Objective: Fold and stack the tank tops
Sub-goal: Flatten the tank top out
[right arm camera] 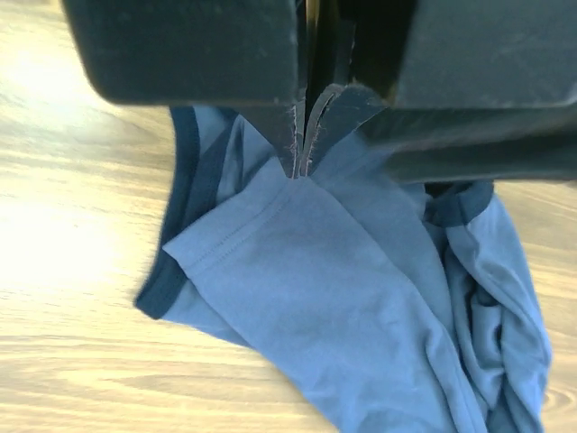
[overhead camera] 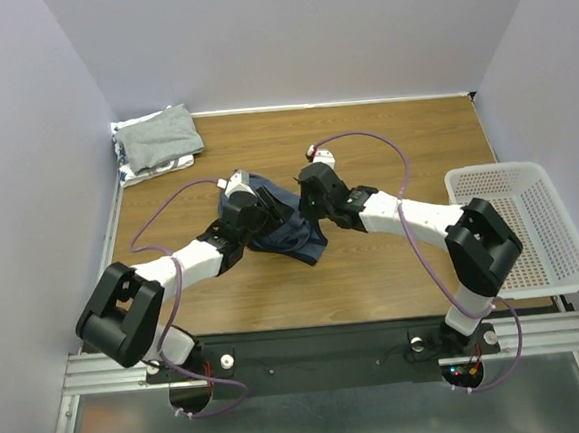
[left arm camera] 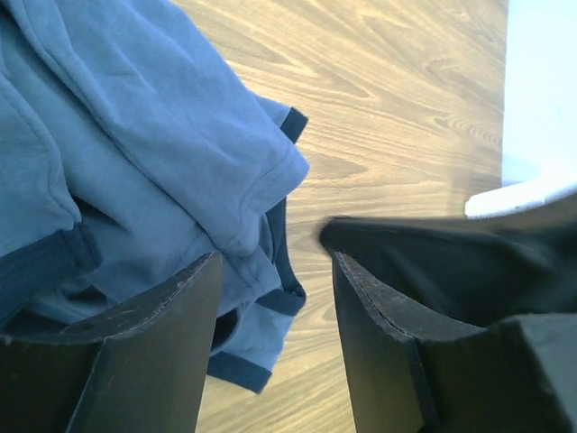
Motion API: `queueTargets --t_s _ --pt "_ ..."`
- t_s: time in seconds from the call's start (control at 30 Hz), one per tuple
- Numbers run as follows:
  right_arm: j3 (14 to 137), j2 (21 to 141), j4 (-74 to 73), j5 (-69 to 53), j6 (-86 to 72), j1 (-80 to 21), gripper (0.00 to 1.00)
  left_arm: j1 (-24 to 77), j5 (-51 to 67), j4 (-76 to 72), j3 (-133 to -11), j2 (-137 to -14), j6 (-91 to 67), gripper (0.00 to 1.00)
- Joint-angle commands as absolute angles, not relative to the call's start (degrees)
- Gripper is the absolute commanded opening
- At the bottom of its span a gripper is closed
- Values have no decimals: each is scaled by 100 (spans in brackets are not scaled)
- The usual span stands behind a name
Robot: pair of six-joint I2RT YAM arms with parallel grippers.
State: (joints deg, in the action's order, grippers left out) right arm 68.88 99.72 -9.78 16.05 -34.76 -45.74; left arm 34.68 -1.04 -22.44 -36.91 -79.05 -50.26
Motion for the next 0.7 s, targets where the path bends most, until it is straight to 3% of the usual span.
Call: queueTargets --t_s 0.0,0.67 --pt "6636 9467 -791 2038 -3533 -4562 2 3489 130 -2628 -3920 -8235 -5150 59" --pt "5836 8350 -896 2276 -3586 -4474 8 3709 -202 -2979 -4078 -9220 -5730 58"
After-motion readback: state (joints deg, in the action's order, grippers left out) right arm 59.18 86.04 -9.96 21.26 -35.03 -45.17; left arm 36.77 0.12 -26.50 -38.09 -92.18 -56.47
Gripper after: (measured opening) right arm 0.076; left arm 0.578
